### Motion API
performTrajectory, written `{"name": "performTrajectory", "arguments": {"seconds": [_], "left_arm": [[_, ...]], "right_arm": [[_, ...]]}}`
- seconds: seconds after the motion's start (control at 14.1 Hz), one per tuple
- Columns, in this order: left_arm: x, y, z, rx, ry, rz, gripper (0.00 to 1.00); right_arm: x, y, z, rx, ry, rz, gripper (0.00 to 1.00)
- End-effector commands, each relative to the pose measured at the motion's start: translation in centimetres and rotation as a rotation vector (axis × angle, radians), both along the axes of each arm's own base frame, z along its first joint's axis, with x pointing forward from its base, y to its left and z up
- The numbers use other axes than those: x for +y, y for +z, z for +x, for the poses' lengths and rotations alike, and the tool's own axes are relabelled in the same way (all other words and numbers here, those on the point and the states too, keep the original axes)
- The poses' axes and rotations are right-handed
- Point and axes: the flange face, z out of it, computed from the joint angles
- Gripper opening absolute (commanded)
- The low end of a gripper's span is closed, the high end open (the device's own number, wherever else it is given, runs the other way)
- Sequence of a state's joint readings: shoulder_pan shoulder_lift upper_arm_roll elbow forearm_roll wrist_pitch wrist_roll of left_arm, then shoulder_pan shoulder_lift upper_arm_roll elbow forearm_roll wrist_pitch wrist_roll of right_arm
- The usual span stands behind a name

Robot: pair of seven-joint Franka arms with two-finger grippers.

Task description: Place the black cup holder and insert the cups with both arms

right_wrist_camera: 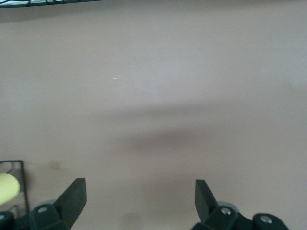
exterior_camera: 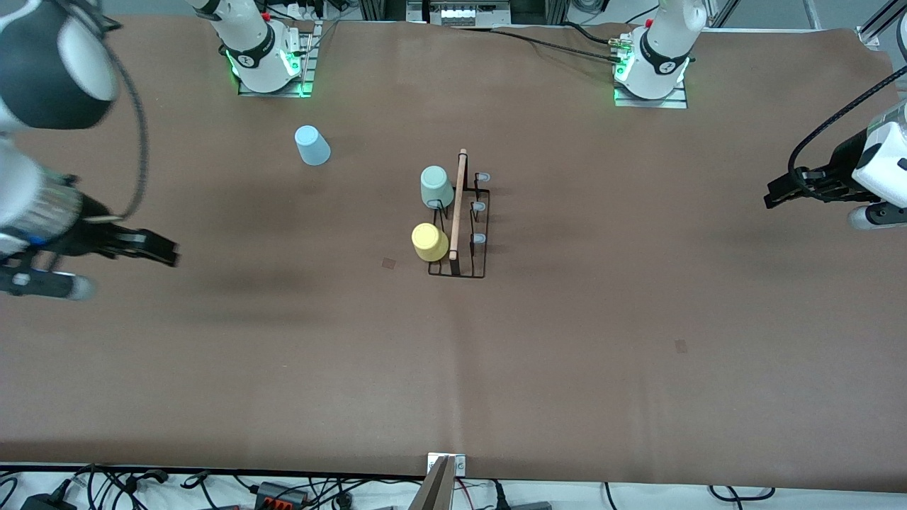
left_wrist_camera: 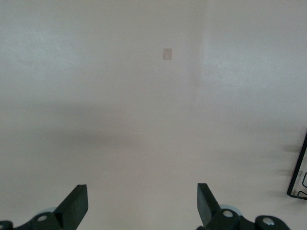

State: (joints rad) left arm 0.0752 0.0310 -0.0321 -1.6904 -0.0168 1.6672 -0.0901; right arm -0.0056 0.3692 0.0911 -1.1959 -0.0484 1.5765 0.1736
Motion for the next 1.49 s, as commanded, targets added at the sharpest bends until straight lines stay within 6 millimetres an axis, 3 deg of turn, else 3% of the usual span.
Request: {"name": "performTrajectory", "arguments": {"seconds": [0.0,0.14,0.57,1.07,1.42], "left_arm": [[0.1,0.6,0.2,-0.012,0.006,-0.007,1.0],[0.1,0.6,0.2,-0.012,0.006,-0.007,1.0],[0.1,0.6,0.2,-0.012,0.006,-0.007,1.0],[0.2,0.5,0.2,-0.01,0.007,-0.007,1.0],[0.1,0.5,0.2,-0.01,0.006,-0.007,1.0]], "right_arm": [[-4.5,1.7,-1.7,-0.003,0.039,0.009,1.0],[-6.7,2.4,-2.1,-0.009,0.05,0.036,1.0],[-6.3,2.8,-6.1,0.017,0.055,0.025,1.0],[-5.0,1.1,-12.3,-0.004,0.079,0.011,1.0],[-5.3,1.3,-12.3,0.002,0.076,0.012,1.0]]}}
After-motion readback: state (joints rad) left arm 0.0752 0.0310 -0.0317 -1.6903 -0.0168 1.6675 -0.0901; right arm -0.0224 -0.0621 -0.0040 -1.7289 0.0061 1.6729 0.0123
